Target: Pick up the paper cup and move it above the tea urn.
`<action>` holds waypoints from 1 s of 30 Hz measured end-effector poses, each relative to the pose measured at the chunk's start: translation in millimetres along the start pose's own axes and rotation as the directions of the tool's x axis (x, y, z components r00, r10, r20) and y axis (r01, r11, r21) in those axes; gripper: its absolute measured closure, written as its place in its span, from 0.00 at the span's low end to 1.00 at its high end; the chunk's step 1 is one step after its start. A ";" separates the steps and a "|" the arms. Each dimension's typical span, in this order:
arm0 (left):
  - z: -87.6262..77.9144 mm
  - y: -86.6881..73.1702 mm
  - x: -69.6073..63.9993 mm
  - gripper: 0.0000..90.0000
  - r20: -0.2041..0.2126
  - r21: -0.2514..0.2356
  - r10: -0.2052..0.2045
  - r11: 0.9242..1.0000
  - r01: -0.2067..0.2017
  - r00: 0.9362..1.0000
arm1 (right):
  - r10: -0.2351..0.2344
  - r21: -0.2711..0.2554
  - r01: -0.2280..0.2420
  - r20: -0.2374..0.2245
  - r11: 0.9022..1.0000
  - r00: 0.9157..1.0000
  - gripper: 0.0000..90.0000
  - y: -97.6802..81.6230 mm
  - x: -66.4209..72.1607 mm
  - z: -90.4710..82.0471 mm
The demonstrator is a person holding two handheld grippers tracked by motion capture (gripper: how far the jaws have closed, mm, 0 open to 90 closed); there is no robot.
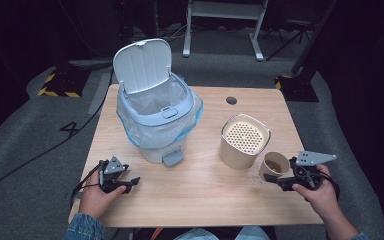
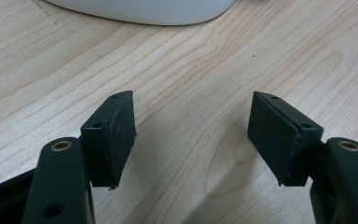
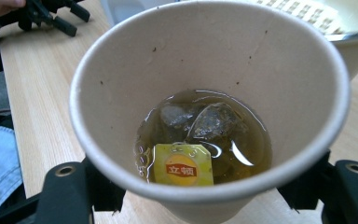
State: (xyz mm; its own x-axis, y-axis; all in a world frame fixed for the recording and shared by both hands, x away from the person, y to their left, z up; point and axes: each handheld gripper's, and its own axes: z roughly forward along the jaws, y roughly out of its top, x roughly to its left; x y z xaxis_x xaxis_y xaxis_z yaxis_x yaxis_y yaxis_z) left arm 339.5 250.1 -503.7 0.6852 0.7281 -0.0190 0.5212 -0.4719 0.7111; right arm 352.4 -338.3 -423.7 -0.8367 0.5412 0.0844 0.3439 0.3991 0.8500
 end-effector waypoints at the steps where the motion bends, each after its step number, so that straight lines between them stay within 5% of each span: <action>1: 0.2 0.1 -0.1 0.36 0.001 -0.001 -0.004 1.000 0.004 1.000 | 0.000 0.002 0.000 0.005 1.000 1.000 0.34 3.0 -0.8 -1.4; 16: 0.9 0.7 0.4 0.36 0.000 -0.002 -0.004 1.000 0.004 1.000 | -0.009 -0.010 0.009 0.030 1.000 0.999 0.35 48.7 -15.0 -12.0; 30: 0.6 0.7 1.2 0.36 0.002 -0.002 -0.007 1.000 0.007 1.000 | -0.003 -0.011 0.004 0.060 1.000 0.998 0.35 84.5 -39.4 0.2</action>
State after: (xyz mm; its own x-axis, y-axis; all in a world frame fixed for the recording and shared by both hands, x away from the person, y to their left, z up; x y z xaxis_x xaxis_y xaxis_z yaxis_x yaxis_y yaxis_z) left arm 341.0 250.3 -503.7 0.6826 0.7303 -0.0257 0.5249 -0.4656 0.7125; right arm 414.5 -325.8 -355.4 -0.8104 0.5837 0.0502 0.3362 0.3932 0.8558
